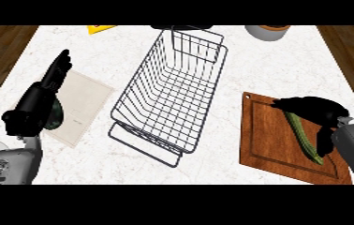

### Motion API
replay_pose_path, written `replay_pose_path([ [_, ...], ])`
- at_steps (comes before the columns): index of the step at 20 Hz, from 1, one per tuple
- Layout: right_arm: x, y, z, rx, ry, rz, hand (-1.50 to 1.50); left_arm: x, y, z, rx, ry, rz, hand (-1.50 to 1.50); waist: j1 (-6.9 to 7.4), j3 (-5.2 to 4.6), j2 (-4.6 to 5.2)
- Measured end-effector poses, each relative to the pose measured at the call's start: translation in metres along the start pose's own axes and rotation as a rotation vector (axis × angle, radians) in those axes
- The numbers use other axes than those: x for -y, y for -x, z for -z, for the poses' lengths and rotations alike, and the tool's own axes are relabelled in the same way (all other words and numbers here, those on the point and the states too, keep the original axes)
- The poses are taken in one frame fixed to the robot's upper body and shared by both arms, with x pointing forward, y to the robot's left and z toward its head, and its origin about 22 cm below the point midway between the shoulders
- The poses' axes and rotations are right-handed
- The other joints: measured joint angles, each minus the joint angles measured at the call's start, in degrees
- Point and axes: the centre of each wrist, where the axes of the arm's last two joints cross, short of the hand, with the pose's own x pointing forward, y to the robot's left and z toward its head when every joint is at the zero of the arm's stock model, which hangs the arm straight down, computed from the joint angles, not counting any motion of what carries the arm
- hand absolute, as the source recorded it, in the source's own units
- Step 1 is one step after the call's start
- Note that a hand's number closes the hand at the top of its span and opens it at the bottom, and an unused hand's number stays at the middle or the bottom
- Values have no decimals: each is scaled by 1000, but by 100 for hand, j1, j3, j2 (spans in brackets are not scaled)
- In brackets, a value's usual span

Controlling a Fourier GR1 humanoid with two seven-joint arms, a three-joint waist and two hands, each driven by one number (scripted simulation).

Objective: Pick the squash from the cutting board and place it in the basket

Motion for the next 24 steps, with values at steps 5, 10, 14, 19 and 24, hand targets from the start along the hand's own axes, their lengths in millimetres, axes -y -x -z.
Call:
replay_pose_path([
  [5, -8, 7, 2, -21, -6, -1, -150, 3, -6, 1, 4, -1, -1, 0, 1, -19, -10],
  [10, -12, 7, 9, -33, -13, -6, -150, 0, -3, 3, 5, 0, 0, 0, 2, -32, -17],
  [14, -10, 10, 14, -41, -7, 17, 150, 3, -1, 1, 4, 2, -4, 0, 11, -50, -33],
  [19, -18, 14, 15, -12, 39, 4, 150, -1, -2, 1, 3, 2, -2, 0, 19, -73, -54],
  [24, -24, 15, 22, 9, 74, -46, 150, 1, -2, -1, 8, 6, -3, 0, 25, -100, -66],
])
